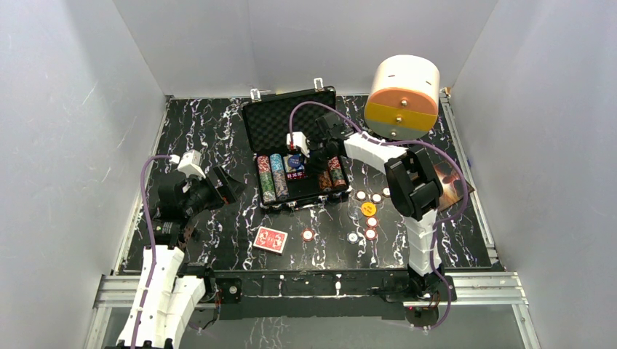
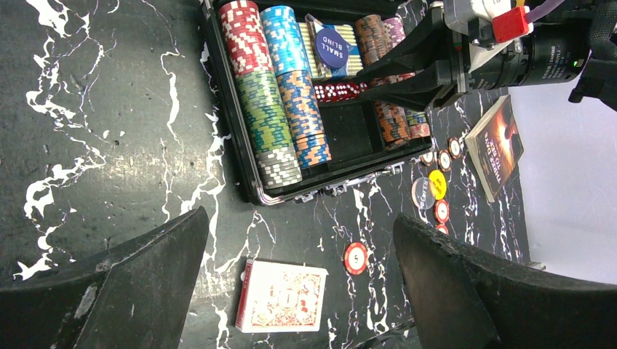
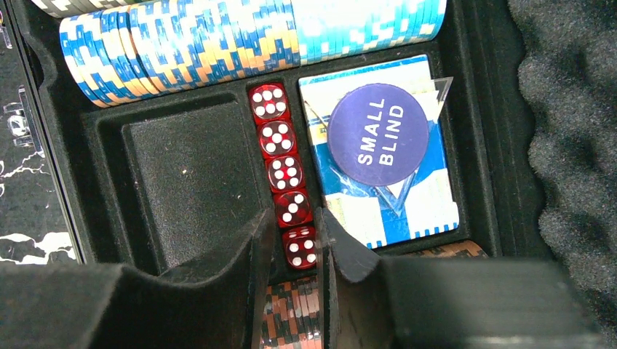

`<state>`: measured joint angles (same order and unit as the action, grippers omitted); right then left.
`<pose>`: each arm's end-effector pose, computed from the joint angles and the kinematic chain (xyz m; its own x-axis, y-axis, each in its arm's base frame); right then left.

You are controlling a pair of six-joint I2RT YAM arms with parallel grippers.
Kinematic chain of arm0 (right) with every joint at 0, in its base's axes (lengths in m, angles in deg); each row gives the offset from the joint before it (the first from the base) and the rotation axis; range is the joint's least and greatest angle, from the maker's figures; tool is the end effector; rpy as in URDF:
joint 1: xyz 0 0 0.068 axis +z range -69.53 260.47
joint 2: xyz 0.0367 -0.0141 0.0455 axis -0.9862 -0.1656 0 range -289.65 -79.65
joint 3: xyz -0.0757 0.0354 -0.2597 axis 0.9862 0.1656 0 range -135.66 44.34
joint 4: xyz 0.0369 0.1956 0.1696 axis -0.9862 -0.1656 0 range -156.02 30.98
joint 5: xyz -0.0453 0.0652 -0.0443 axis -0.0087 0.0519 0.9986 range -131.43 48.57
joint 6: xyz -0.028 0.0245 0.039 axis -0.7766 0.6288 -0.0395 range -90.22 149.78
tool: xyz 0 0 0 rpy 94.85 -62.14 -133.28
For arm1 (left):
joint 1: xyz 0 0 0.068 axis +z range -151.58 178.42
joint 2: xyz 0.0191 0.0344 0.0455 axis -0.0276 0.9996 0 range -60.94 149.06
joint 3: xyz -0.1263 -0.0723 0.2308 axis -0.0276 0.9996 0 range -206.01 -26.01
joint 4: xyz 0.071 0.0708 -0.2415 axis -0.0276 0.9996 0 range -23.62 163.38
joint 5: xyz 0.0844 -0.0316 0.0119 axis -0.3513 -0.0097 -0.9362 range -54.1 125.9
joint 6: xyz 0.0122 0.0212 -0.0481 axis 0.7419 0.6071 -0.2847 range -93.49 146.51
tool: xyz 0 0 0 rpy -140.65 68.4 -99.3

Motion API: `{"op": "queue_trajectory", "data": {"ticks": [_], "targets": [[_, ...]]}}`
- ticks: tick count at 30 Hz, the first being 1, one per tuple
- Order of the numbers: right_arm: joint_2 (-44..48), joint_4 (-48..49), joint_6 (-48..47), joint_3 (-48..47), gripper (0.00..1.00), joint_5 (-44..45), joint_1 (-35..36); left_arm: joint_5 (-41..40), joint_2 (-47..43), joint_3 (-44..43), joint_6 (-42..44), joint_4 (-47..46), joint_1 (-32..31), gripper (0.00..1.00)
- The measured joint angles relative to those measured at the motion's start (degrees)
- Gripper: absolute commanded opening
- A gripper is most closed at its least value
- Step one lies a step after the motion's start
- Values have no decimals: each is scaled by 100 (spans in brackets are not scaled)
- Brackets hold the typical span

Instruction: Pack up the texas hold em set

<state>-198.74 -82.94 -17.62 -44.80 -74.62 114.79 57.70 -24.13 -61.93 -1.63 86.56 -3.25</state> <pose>0.3622 0.2709 0.1900 0.0920 -0.6830 -0.7246 -0.9908 0.0096 -0.1349 0.1540 -0.0178 0.2893 -0.4930 -0.4237 -0.7599 0.1598 0.8145 -0.5578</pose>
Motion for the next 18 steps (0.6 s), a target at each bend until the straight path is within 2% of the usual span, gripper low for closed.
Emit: {"op": "queue_trajectory", "data": {"ticks": [14, 16, 18], "targets": [[0, 9, -81, 79, 35, 289, 85, 0, 0, 0, 0, 0, 0, 98], [0, 13, -79, 79, 33, 310, 85, 0, 0, 0, 0, 0, 0, 98], [0, 15, -57, 79, 26, 337, 85, 0, 0, 0, 0, 0, 0, 98]]}}
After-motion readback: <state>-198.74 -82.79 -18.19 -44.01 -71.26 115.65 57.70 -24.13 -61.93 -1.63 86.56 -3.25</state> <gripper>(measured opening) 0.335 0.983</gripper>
